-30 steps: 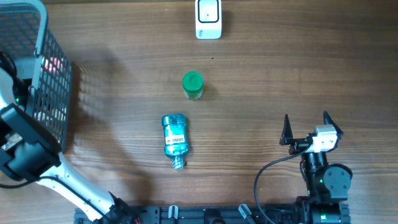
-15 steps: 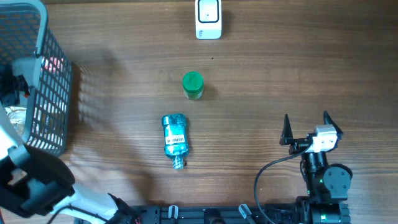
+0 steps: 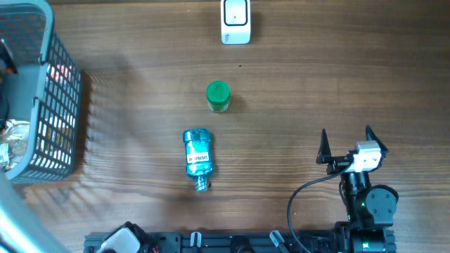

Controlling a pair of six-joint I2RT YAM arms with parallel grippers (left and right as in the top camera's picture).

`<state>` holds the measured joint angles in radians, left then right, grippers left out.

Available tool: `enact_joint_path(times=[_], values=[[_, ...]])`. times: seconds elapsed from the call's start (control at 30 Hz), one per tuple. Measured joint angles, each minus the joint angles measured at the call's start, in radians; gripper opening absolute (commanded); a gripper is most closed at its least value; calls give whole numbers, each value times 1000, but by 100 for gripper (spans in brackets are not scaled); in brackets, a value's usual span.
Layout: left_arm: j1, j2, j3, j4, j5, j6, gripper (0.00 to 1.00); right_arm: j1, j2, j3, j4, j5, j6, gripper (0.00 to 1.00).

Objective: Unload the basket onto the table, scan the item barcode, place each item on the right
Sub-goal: 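Grasp the hex wrench package with the left gripper and lift, then carry the hex wrench package past the scanner and drop it right of the jar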

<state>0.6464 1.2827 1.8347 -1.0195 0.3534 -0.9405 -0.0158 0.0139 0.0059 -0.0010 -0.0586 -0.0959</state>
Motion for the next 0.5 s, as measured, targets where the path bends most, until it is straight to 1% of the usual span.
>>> enact_joint_path(times=[0.07,0.13,0.17,0.23,0.27,0.3,0.4,0.43,0.5], values=[[-34,-44,5,-8,56,0,4,0,0,0,0,0,0,100],[-117,-69,7,-31,100,5,4,0,0,0,0,0,0,99],[-169,-71,7,-44,121,13,4,0,0,0,0,0,0,100],[-323,-47,10,-104,146,38,4,0,0,0,0,0,0,100],[-362,-32,10,-119,141,48,4,0,0,0,0,0,0,100],[-442,0,10,-144,135,67,4,0,0,0,0,0,0,100],[-560,64,9,-204,95,103,4,0,0,0,0,0,0,100],[-617,106,6,-236,49,111,4,0,0,0,0,0,0,100],[-660,131,-20,-246,-3,121,4,0,0,0,0,0,0,100]])
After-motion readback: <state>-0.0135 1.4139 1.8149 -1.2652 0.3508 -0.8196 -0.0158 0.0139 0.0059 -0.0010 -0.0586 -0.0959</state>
